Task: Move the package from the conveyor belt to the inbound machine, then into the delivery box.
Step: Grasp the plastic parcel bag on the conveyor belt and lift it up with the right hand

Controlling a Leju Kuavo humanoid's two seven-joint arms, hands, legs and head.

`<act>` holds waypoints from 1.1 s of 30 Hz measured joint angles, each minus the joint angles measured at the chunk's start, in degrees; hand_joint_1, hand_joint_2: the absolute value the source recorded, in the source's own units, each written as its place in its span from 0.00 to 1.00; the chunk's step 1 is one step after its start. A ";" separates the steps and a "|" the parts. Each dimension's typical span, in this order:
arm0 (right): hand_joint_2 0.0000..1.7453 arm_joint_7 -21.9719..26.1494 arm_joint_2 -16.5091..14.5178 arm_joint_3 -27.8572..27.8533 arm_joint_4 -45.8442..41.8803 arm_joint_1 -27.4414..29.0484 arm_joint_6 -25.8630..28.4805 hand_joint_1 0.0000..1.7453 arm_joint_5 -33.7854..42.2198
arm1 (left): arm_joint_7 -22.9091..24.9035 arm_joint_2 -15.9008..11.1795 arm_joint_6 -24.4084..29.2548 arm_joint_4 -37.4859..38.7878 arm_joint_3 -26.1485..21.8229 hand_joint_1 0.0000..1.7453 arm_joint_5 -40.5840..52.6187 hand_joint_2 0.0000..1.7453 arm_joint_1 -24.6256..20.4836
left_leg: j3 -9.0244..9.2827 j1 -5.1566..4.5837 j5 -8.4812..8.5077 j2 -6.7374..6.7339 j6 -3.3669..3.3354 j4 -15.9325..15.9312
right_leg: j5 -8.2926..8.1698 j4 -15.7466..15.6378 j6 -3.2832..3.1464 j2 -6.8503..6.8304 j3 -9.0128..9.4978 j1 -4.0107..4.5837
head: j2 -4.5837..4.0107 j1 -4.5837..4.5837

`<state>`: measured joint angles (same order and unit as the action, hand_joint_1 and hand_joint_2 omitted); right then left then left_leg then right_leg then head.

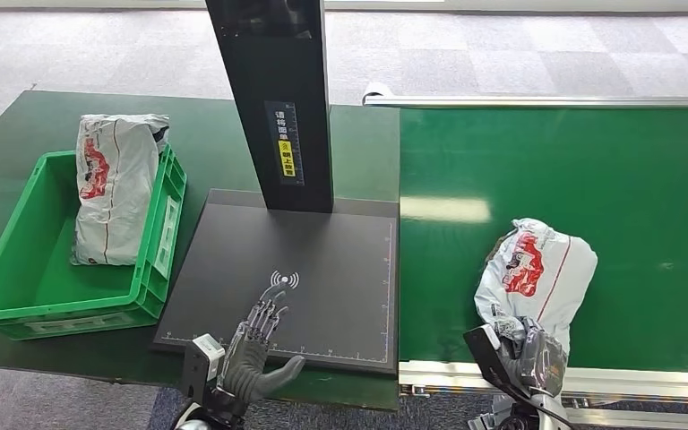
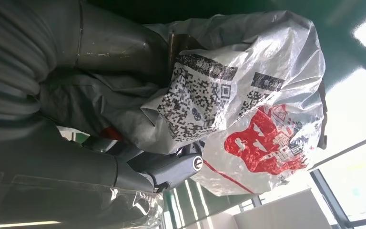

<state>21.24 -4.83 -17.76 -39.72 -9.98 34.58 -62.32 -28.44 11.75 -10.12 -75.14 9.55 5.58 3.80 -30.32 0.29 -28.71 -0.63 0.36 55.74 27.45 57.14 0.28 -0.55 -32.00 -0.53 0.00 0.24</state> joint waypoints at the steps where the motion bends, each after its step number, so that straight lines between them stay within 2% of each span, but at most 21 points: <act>1: 1.00 0.00 -0.11 0.00 -0.62 0.24 -0.19 1.00 0.08 | 0.00 0.06 0.00 -0.01 -0.05 0.00 0.05 1.00 -0.02 | 0.00 0.00 0.00 0.00 0.00 0.00 | 0.00 0.00 0.00 0.00 0.00 0.00 | 0.00 0.00; 9: 1.00 0.18 -0.64 -0.01 -3.59 1.32 -0.60 1.00 0.60 | -0.02 0.14 0.03 -0.02 -0.39 0.00 0.23 1.00 -0.05 | 0.00 0.00 0.00 0.00 0.00 0.00 | 0.00 0.00 0.00 0.00 0.00 0.00 | 0.00 0.00; 12: 1.00 2.02 -1.25 0.17 -6.92 2.72 -0.80 1.00 3.10 | -0.45 0.14 0.64 -0.47 -0.50 0.00 0.27 1.00 0.07 | -0.02 0.00 0.00 0.03 0.00 0.00 | 0.00 0.01 0.00 -0.02 0.00 0.00 | 0.00 -0.01; 14: 1.00 3.29 -2.05 0.95 -13.10 5.00 -1.69 1.00 5.38 | -0.94 0.13 1.50 -1.43 -0.81 0.00 0.18 1.00 0.31 | -0.05 0.00 0.00 0.06 0.00 0.00 | 0.00 0.01 0.00 -0.03 -0.01 0.00 | 0.00 -0.01; 19: 1.00 3.61 -3.08 6.80 -37.64 11.15 -5.64 1.00 9.75 | -2.10 0.09 2.80 -4.79 -3.02 0.00 0.40 1.00 0.89 | -0.10 0.03 0.00 0.02 0.00 -0.01 | 0.01 0.02 0.00 -0.02 -0.07 0.02 | 0.00 0.01; 21: 1.00 3.91 -2.92 9.88 -45.50 11.80 -9.35 1.00 13.61 | -2.74 0.08 3.39 -5.46 -4.14 0.00 0.82 1.00 0.63 | -0.11 0.03 0.00 -0.01 0.01 -0.03 | 0.01 0.03 -0.01 -0.01 -0.03 0.02 | 0.00 0.00; 23: 1.00 4.76 -2.81 13.74 -50.15 11.03 -16.46 1.00 20.87 | -3.29 -0.16 5.12 -6.17 -5.58 0.00 1.10 1.00 0.24 | -0.15 0.06 0.01 -0.06 0.03 -0.07 | -0.02 0.06 -0.05 0.03 0.14 0.05 | 0.00 -0.04; 27: 1.00 7.74 -4.32 27.93 -47.53 6.15 -42.91 1.00 46.83 | -3.63 -1.36 8.40 -8.85 -10.89 0.00 1.60 1.00 -0.21 | 0.00 0.19 0.14 -0.53 0.18 -0.05 | -0.23 0.09 -0.31 0.44 0.12 0.17 | 0.00 0.16; 28: 1.00 8.32 -4.50 31.48 -46.46 5.43 -47.17 1.00 50.72 | -3.69 -1.53 8.38 -9.31 -12.12 0.00 1.86 1.00 -0.23 | 0.00 0.22 0.20 -0.38 0.20 -0.03 | -0.22 0.09 -0.30 0.31 0.09 0.20 | 0.00 0.26; 29: 1.00 8.64 -4.56 34.14 -45.65 4.87 -49.15 1.00 52.99 | -3.78 -1.60 8.37 -9.65 -13.01 0.00 2.13 1.00 -0.16 | -0.05 0.24 0.25 -0.17 0.21 -0.03 | -0.20 0.10 -0.30 0.12 0.11 0.22 | 0.00 0.31; 33: 1.00 8.53 -3.97 39.54 -43.86 3.66 -49.15 1.00 56.62 | -4.13 -1.84 8.45 -10.46 -15.08 0.00 2.77 1.00 0.15 | -0.21 0.26 0.33 0.09 0.23 -0.03 | -0.18 0.13 -0.29 -0.15 0.11 0.24 | 0.00 0.28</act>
<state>29.78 -8.80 21.77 -83.57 -6.32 -14.57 -5.70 -32.57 9.92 -1.67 -85.60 -5.53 8.36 3.95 -30.52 0.54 -28.39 -0.54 0.60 55.71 27.27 57.27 0.00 -0.71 -31.89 -0.29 0.00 0.52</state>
